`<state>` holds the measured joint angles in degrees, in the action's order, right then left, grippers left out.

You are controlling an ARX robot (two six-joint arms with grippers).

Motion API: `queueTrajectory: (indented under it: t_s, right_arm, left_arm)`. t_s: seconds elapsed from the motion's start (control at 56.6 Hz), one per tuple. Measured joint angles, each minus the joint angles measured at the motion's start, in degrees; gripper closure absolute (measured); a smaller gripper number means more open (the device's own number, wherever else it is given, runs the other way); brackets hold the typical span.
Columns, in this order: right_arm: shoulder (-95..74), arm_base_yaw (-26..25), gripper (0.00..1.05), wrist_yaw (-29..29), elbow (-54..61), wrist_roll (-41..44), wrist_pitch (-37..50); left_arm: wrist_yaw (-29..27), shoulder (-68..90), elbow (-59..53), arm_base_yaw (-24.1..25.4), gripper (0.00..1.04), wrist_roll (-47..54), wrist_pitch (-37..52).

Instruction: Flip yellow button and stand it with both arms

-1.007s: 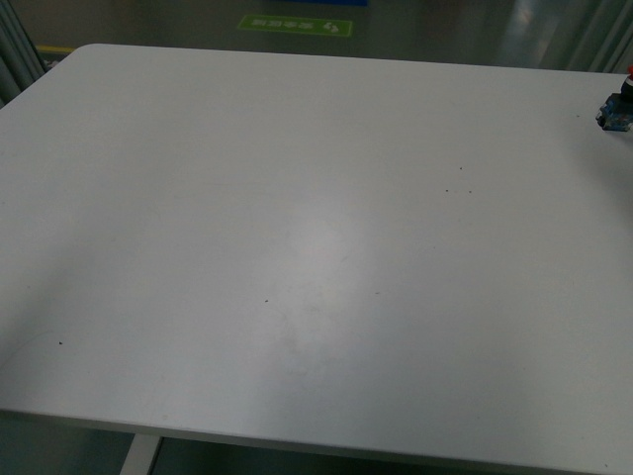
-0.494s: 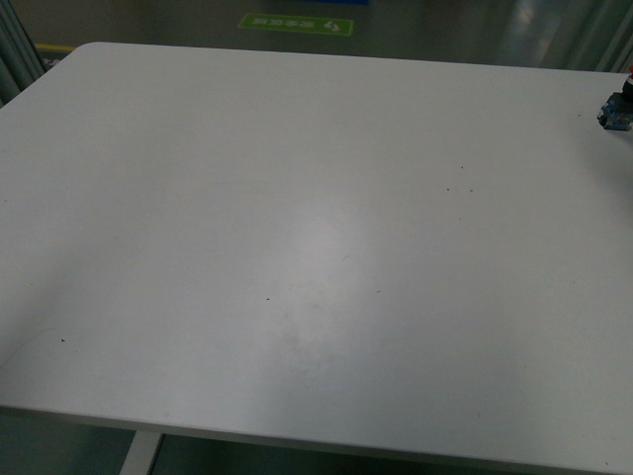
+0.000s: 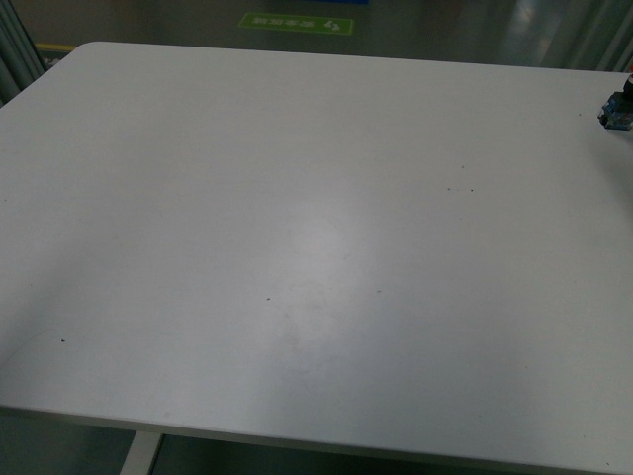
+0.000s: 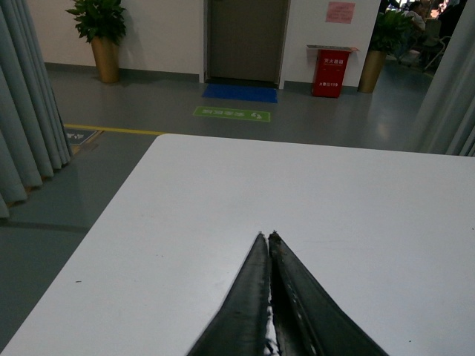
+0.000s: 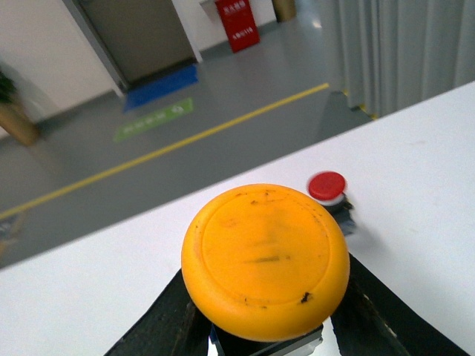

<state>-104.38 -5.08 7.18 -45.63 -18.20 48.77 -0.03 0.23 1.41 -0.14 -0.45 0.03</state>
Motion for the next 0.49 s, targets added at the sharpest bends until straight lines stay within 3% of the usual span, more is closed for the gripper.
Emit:
queueTrajectory:
  t_s: [0.353,0.494]
  right_arm:
    - [-9.4,-4.94,0.68,1.81,-6.71,9.27,-0.98]
    - [-13.73,-5.01,0.68,2.93,-10.01,12.02,-2.47]
  left_arm:
    - [0.02,0.0,0.0,0.0,0.44,0.0,0.0]
    - [0.0,0.0,0.0,0.0,0.1,0.0,0.0]
